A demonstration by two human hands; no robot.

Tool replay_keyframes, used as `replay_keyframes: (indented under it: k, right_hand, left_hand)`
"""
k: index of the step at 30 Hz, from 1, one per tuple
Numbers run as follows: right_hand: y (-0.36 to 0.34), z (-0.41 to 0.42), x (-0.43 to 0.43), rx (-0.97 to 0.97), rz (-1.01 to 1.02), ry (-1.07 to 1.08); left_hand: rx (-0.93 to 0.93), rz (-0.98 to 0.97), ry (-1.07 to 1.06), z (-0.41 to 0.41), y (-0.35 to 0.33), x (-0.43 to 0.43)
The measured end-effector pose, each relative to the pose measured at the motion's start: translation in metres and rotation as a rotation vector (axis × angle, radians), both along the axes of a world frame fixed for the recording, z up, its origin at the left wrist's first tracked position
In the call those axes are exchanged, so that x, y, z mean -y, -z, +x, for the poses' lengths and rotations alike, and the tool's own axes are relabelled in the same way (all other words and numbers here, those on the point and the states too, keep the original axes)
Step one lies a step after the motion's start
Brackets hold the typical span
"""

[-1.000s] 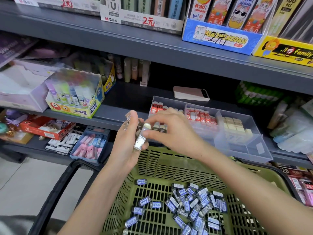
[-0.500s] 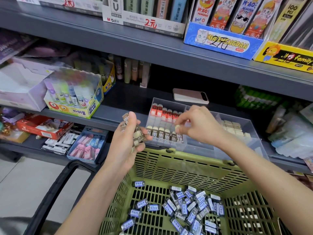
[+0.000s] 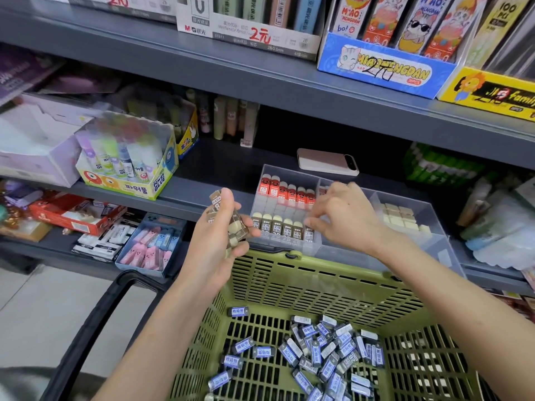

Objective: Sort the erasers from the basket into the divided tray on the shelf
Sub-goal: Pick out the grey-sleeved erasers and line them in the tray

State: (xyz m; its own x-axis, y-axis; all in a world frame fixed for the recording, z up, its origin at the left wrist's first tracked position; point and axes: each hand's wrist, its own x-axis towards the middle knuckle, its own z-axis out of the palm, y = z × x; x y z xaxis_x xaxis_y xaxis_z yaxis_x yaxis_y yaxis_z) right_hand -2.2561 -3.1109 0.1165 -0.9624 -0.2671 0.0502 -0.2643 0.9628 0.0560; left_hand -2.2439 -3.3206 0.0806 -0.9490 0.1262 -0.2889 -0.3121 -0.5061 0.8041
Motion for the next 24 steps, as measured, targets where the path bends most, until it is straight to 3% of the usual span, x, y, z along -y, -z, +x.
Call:
replay_keyframes:
  k: [4,7,9,12,14,18,22,24]
  right_hand:
    - [0.003,-0.001,-0.001,-0.008,0.283,-0.123]
    - [0.001,0.003,0.010,-0.114,0.257,-0.102]
    - [-0.007,0.006,0.021,-0.186,-0.042,-0.036]
    - [-0.021,0.008,0.047,0.041,-0.677,-0.043]
    - [-0.029,0.009,0.063,0.215,-0.758,-0.076]
    - [-0.034,0.009,0.074,0.377,-0.878,-0.144]
    - [-0.034,0.006,0.069,0.377,-1.210,-0.020]
    - [-0.033,0.006,0.067,0.336,-1.270,0.000]
  left_hand:
    - [-0.001,0.018,0.002,0.000,0.001,0.001]
    - [-0.002,0.080,0.058,-0.001,0.001,0.002]
    - [-0.018,0.138,0.132,-0.001,0.000,0.003]
    - [-0.046,0.187,0.254,0.000,0.000,0.003]
    - [-0.069,0.222,0.320,0.002,0.000,0.002]
    - [-0.115,0.240,0.373,0.003,0.000,0.003]
    - [-0.091,0.279,0.345,0.001,0.000,0.005]
    - [-0.060,0.323,0.297,-0.001,0.000,0.006]
